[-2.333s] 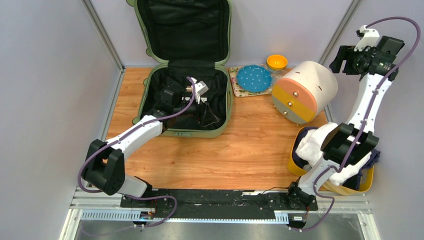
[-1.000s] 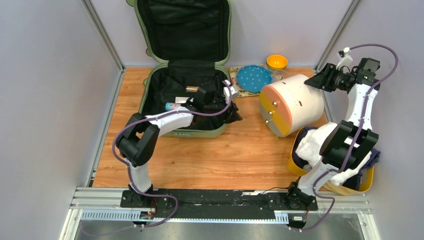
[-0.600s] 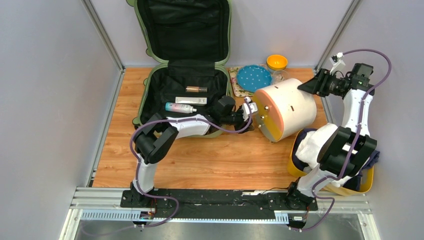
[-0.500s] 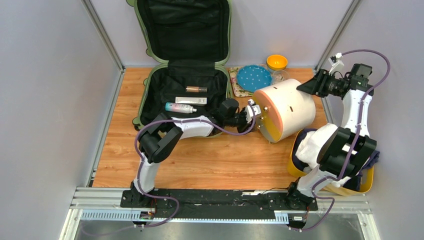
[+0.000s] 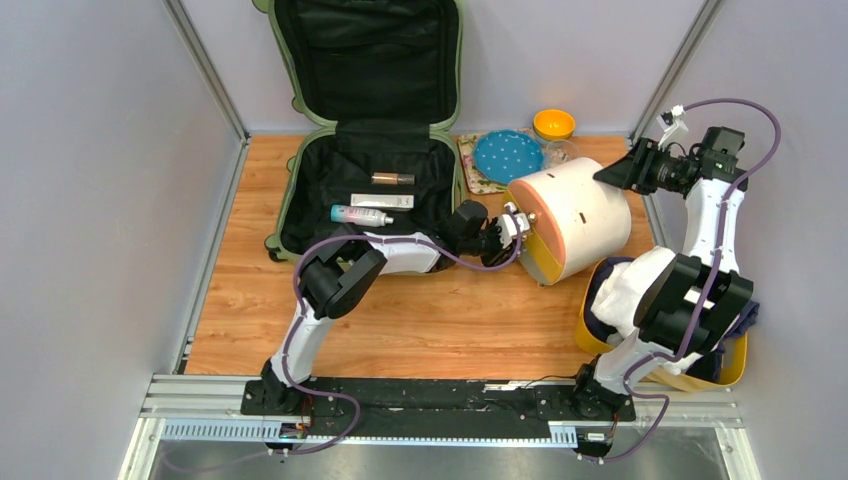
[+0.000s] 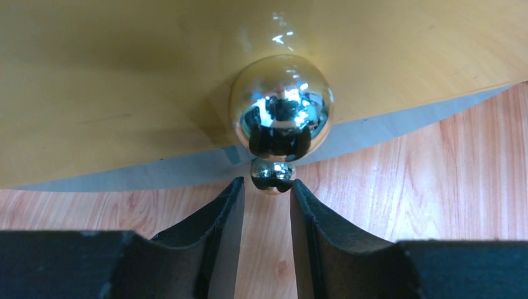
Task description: Open, take out, and arrange the luggage
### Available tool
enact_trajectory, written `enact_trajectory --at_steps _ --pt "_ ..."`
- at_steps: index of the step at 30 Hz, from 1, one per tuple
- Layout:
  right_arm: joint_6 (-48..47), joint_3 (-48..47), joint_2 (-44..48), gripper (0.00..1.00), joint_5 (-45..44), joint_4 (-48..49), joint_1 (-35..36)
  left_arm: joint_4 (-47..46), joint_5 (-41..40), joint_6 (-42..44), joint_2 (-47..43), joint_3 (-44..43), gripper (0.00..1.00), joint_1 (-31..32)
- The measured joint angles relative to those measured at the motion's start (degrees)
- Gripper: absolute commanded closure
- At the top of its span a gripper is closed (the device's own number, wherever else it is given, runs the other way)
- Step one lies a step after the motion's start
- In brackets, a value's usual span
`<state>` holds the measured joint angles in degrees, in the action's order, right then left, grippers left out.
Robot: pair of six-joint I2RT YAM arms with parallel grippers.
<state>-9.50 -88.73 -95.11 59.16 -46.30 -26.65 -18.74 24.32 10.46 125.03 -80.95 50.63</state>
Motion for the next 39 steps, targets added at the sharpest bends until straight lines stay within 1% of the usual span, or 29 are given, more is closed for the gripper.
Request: enact_trajectory --at_steps 1,2,4,7,9,15,16,20,21,22,27,29,33,39 --pt "0.0 -0.2 0.0 0.43 -0.1 -0.2 0.0 -0.1 0.0 -0.1 0.0 0.0 0.58 0.0" --pt "0.0 -0.3 0.0 0.41 -0.3 -0.4 0.0 -0.2 0.0 -0.2 0.0 0.0 0.56 0.0" --pt "0.1 -0.5 -0.1 0.39 -0.7 -1.3 0.0 -0.4 -0.4 -0.4 0.0 0.0 0.54 0.1" --pt "0.5 -0.8 -0.1 0.36 -1.4 -2.4 0.2 -0.9 -1.0 -1.1 0.0 0.1 0.54 0.2" --pt "1.2 -1.0 -0.1 0.34 -2.1 -2.8 0.3 -2.0 -1.6 -1.7 0.0 0.5 0.56 0.3" --pt "3.6 -2.2 0.0 0.33 -4.6 -3.9 0.7 -7.6 -3.6 -5.2 0.0 2.6 0.58 0.7" --pt "3.8 -2.6 0.0 0.33 -5.2 -4.1 0.7 -8.9 -4.0 -5.7 0.0 3.1 0.62 0.7" --pt "5.2 -4.3 0.0 0.33 -6.7 -4.3 0.8 -14.6 -4.7 -7.3 -0.7 5.3 0.71 0.7" --pt "5.4 -4.6 0.0 0.33 -6.8 -4.2 0.8 -15.1 -5.0 -7.5 -0.7 5.4 0.73 0.7" --pt "5.7 -5.0 0.0 0.33 -6.8 -4.2 0.8 -15.5 -5.0 -7.6 -0.7 5.6 0.78 0.7" --pt "7.0 -5.8 1.4 0.32 -7.1 -3.9 1.0 -17.0 -4.9 -7.6 -0.8 6.3 0.91 0.7" --pt "7.2 -5.8 2.6 0.32 -7.3 -3.8 1.4 -17.1 -4.9 -7.6 -0.9 6.6 1.0 0.7" --pt "7.3 -5.7 5.7 0.33 -7.2 -3.6 4.3 -17.8 -5.0 -7.5 -1.5 8.2 1.0 0.7" --pt "6.7 -2.5 11.4 0.35 -7.3 -3.9 12.4 -18.5 -5.2 -6.6 -3.8 11.8 1.0 0.7"
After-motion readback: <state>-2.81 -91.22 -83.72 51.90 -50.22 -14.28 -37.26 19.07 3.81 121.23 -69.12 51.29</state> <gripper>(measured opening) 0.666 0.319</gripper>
